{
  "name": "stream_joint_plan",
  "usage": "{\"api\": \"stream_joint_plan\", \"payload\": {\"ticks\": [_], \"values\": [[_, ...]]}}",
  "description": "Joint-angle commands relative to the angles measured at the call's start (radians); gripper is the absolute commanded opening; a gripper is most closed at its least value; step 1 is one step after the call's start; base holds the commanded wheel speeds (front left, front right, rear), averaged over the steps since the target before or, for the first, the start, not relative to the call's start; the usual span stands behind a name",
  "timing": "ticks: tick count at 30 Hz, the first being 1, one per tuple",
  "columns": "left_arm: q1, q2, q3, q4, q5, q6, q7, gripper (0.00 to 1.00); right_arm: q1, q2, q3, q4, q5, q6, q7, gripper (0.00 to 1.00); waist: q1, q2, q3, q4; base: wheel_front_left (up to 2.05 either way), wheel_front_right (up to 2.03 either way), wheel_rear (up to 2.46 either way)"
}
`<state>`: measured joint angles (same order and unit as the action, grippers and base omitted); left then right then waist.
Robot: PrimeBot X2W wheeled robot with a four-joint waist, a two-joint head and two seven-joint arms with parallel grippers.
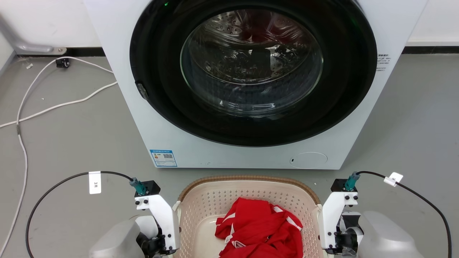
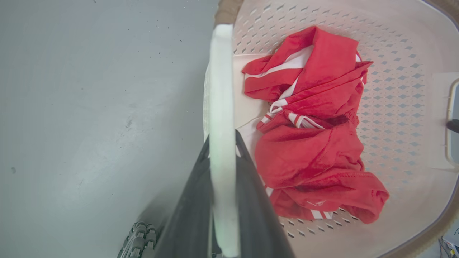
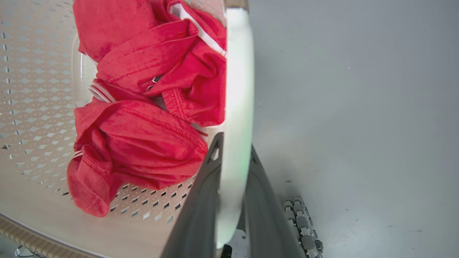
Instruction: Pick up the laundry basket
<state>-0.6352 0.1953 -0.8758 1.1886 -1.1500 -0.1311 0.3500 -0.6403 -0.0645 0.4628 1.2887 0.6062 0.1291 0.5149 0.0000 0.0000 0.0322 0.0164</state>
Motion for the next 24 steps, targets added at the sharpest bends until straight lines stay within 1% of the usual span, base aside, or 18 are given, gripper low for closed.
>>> {"api": "stream_joint_plan", "payload": {"ticks": [1, 24], "values": [[-0.014, 0.005, -0.002, 0.001, -0.008, 0.001, -0.005, 0.00, -0.011, -0.001, 0.001, 0.000, 0.003, 0.003, 0.002, 0.00, 0.0000, 0.0000, 0.001, -0.001, 0.00, 0.00, 0.00], [-0.021, 0.009, -0.034, 0.008, -0.029, 0.001, -0.042, 0.00, 0.001, -0.002, -0.016, 0.000, -0.002, 0.003, 0.017, 0.00, 0.0000, 0.0000, 0.003, -0.012, 0.00, 0.00, 0.00]]}}
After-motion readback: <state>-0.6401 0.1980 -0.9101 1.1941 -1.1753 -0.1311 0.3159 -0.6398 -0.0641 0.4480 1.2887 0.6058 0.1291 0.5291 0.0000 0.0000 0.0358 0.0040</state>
